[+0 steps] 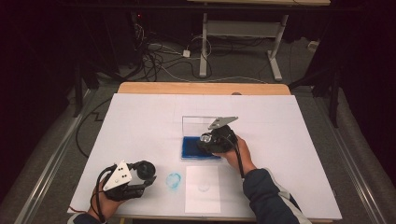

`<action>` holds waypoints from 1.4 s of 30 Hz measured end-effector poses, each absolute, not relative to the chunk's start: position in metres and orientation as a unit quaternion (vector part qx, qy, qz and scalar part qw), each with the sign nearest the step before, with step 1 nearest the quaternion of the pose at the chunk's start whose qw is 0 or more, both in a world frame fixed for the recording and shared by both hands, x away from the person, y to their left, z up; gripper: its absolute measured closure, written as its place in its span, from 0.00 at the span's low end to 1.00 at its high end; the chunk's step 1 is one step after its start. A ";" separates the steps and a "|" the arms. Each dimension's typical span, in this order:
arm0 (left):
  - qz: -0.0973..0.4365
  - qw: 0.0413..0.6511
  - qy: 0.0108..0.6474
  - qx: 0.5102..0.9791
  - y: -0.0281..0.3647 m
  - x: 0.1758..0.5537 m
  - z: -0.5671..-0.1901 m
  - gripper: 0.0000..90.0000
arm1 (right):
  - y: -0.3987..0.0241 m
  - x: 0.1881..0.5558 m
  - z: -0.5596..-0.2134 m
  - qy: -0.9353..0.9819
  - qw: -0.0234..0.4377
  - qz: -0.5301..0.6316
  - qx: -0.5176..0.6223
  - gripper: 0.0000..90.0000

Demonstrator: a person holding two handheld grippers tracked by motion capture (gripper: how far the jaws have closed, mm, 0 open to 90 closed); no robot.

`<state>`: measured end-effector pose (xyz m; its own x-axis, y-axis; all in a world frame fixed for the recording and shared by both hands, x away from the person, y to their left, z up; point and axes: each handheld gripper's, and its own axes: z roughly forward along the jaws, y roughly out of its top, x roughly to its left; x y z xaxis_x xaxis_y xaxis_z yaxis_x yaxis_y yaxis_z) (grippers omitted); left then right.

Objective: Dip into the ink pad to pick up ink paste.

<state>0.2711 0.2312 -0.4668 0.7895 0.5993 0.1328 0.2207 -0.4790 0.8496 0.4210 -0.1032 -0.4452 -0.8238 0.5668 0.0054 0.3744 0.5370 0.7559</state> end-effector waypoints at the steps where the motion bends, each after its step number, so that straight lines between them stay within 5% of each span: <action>1: 0.212 0.447 0.246 0.834 0.231 0.271 -0.467 0.40 | -0.103 0.420 -0.444 0.868 0.122 0.398 0.271 0.63; 12: 0.211 0.447 0.246 0.833 0.231 0.271 -0.466 0.40 | -0.107 0.415 -0.427 0.865 0.131 0.406 0.262 0.63; 42: 0.211 0.446 0.245 0.834 0.231 0.271 -0.467 0.40 | -0.110 0.423 -0.450 0.861 0.101 0.411 0.284 0.63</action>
